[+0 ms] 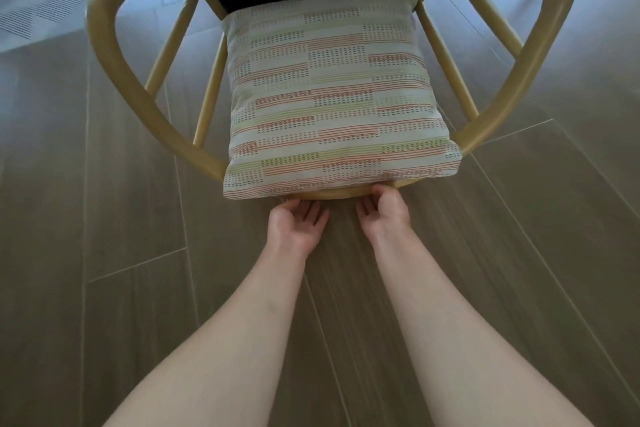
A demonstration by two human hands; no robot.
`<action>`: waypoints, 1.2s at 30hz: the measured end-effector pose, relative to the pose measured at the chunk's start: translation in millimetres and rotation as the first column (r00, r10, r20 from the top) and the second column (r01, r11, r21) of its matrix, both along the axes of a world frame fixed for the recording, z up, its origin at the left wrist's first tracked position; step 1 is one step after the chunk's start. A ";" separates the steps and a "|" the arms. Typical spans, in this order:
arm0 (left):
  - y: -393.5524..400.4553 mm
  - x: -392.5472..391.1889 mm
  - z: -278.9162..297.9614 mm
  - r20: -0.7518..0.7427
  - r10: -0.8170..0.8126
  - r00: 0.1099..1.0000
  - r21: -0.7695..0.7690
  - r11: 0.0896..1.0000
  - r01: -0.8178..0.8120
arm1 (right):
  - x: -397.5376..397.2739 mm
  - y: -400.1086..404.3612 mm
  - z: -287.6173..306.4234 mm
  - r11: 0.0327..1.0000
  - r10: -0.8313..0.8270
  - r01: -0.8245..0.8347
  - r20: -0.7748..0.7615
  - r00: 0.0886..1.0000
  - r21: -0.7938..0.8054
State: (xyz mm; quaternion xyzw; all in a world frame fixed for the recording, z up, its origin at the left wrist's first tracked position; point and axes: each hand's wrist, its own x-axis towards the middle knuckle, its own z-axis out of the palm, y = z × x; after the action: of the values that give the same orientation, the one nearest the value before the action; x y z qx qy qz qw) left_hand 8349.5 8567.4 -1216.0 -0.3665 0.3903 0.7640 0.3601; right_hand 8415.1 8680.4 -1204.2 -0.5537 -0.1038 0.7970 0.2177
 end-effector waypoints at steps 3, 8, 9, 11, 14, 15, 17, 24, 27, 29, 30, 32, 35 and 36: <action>0.0 0.0 2.7 0.017 0.015 1.000 0.035 0.999 -0.015 | 2.2 -0.5 -6.0 1.000 0.009 -0.009 -0.029 1.000 -0.019; 2.0 -8.0 7.0 -0.033 0.031 0.999 0.121 0.992 -0.027 | -3.0 -6.9 0.7 0.999 0.047 -0.045 -0.141 0.989 0.018; 2.9 -7.1 9.3 -0.045 0.034 0.998 0.130 0.991 -0.028 | -4.4 -8.3 2.4 0.998 0.061 -0.056 -0.138 0.989 0.036; 1.5 -4.4 15.0 -0.053 0.055 0.997 0.108 0.993 -0.049 | -4.9 -14.1 4.1 0.994 0.092 -0.085 -0.093 0.991 0.074; -2.7 6.7 33.3 -0.058 0.036 0.998 0.075 0.997 -0.032 | 8.4 -26.4 14.7 0.987 0.107 -0.101 -0.041 0.993 0.125; -4.6 10.1 42.7 -0.051 0.045 0.998 0.075 0.996 -0.041 | 14.3 -30.3 24.1 0.986 0.103 -0.097 -0.032 0.994 0.139; -10.1 20.5 66.8 -0.032 0.056 0.998 0.075 0.996 -0.053 | 27.1 -36.2 49.0 0.985 0.090 -0.086 -0.021 0.996 0.150; -21.2 54.3 176.5 0.033 0.029 0.999 0.033 0.999 -0.030 | 62.2 -44.9 168.1 0.989 0.066 -0.065 0.004 0.998 0.135; -19.3 57.2 216.9 0.034 0.022 0.999 0.031 0.999 -0.023 | 67.3 -43.0 212.1 0.985 0.090 -0.088 -0.005 0.996 0.149; -19.7 57.4 246.5 0.034 0.030 0.999 0.030 0.999 -0.031 | 67.9 -42.2 238.7 0.985 0.098 -0.096 -0.002 0.995 0.140; -19.6 57.3 261.3 0.031 0.024 0.999 0.029 0.999 -0.025 | 67.7 -41.8 252.5 0.984 0.112 -0.112 0.008 0.994 0.141; -17.9 55.0 291.5 0.013 0.001 1.000 0.027 1.000 -0.002 | 65.6 -38.9 279.4 0.980 0.131 -0.135 0.033 0.991 0.148; -10.4 49.8 331.5 -0.023 -0.042 0.999 -0.001 0.999 0.042 | 62.0 -29.7 316.9 0.969 0.164 -0.172 0.057 0.985 0.179; -7.7 46.3 346.4 -0.039 -0.043 0.998 -0.006 0.999 0.043 | 59.4 -26.0 331.1 0.965 0.176 -0.185 0.062 0.982 0.187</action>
State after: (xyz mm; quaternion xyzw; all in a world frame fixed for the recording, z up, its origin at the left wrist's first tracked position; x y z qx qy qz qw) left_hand 8395.8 8559.6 -869.5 -0.3439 0.4069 0.7620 0.3680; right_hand 8474.5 8654.5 -873.1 -0.5363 -0.2350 0.7870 0.1943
